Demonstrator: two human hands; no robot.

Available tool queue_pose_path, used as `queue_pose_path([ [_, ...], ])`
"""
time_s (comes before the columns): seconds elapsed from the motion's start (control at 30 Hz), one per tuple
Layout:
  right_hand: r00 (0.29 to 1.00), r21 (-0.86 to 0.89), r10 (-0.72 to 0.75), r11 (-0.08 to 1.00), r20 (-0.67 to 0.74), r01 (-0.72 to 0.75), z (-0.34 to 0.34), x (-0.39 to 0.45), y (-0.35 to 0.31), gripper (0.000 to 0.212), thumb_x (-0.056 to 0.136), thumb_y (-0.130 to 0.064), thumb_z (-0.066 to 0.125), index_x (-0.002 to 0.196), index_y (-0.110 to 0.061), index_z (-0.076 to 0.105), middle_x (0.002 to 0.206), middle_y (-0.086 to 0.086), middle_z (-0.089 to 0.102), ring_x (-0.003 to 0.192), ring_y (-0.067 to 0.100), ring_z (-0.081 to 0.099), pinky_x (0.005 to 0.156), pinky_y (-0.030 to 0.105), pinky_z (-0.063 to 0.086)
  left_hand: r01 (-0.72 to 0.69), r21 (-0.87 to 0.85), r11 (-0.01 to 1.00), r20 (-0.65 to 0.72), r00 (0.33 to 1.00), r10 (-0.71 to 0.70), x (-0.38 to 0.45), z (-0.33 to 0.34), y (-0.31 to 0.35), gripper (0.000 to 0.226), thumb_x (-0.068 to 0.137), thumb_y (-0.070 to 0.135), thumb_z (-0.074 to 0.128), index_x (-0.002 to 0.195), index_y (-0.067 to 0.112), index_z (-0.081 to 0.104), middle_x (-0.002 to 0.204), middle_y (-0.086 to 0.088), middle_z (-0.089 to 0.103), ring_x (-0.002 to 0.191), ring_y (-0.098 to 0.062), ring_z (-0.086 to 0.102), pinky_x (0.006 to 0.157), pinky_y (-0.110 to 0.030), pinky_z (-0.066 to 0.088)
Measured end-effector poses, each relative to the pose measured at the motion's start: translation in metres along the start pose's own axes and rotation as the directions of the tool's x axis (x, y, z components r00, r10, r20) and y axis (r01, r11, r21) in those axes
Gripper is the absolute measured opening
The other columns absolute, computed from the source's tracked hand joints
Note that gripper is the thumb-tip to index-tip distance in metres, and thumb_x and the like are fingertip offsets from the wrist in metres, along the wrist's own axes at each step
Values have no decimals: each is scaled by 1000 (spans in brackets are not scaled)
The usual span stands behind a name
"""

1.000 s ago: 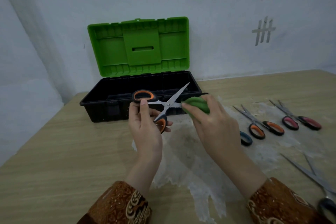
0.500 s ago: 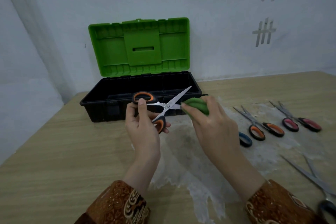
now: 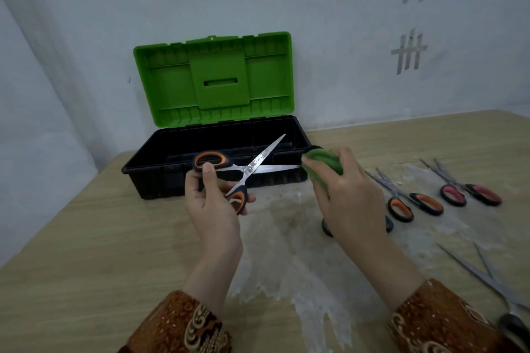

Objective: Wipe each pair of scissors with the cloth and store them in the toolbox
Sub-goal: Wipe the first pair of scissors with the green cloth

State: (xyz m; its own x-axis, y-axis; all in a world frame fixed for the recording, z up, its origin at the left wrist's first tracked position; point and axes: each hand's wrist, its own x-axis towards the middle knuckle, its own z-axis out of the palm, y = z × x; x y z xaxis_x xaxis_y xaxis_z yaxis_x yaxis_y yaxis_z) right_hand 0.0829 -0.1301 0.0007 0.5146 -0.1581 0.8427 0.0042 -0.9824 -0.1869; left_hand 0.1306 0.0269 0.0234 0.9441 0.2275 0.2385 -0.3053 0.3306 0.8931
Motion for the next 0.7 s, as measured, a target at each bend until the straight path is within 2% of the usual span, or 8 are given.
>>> queue_pose_path([
  [0.1,989,113,-146,982,-31,149,-4,0,-16,26,93,-22,59,117,-20,67,107,9,60,76,22,61,51,32,55,4,17,1000,9,1000,-5,-3,2,-1,23,103,32,40,85,21,50,49,5,55,39,-17,57,39,-24,33],
  [0.2,957,86,-289,954,16,287,1,-5,-32,30,87,-16,68,117,-22,67,103,9,61,73,21,60,47,30,53,-8,22,1000,35,999,7,-8,4,-1,23,103,32,40,86,20,51,51,3,57,38,-17,57,37,-22,34],
  [0.33,990,-17,-140,990,32,140,5,-1,-12,32,81,-16,75,112,-25,70,102,8,62,73,23,61,45,25,49,18,8,1000,-7,1000,-18,0,0,2,24,103,32,41,83,20,49,49,4,53,36,-17,55,36,-18,33],
  [0.43,997,-47,-65,997,-36,64,0,2,7,24,89,-20,68,113,-23,70,104,8,61,76,25,60,48,31,52,31,1,1000,-26,999,-31,3,-2,3,26,103,32,41,81,20,46,48,6,53,37,-17,55,36,-18,33],
  [0.53,985,13,-145,989,-91,147,-5,2,-2,24,91,-23,65,114,-22,70,106,9,63,77,22,62,58,24,53,46,5,999,-22,999,-45,0,0,1,25,103,32,40,83,20,48,48,4,53,37,-16,55,36,-19,32],
  [0.6,963,40,-260,964,-74,263,-5,0,-19,24,89,-22,65,112,-23,71,105,10,63,75,20,61,57,18,47,38,6,999,-4,999,-38,-3,2,0,23,103,31,41,86,18,50,50,2,53,37,-16,55,35,-19,35],
  [0.7,939,25,-343,939,4,343,3,-3,-30,23,92,-22,62,112,-28,70,107,9,63,78,22,60,48,27,49,27,10,1000,9,1000,-27,-5,2,0,24,103,28,41,85,15,50,55,-5,52,36,-18,53,35,-18,37],
])
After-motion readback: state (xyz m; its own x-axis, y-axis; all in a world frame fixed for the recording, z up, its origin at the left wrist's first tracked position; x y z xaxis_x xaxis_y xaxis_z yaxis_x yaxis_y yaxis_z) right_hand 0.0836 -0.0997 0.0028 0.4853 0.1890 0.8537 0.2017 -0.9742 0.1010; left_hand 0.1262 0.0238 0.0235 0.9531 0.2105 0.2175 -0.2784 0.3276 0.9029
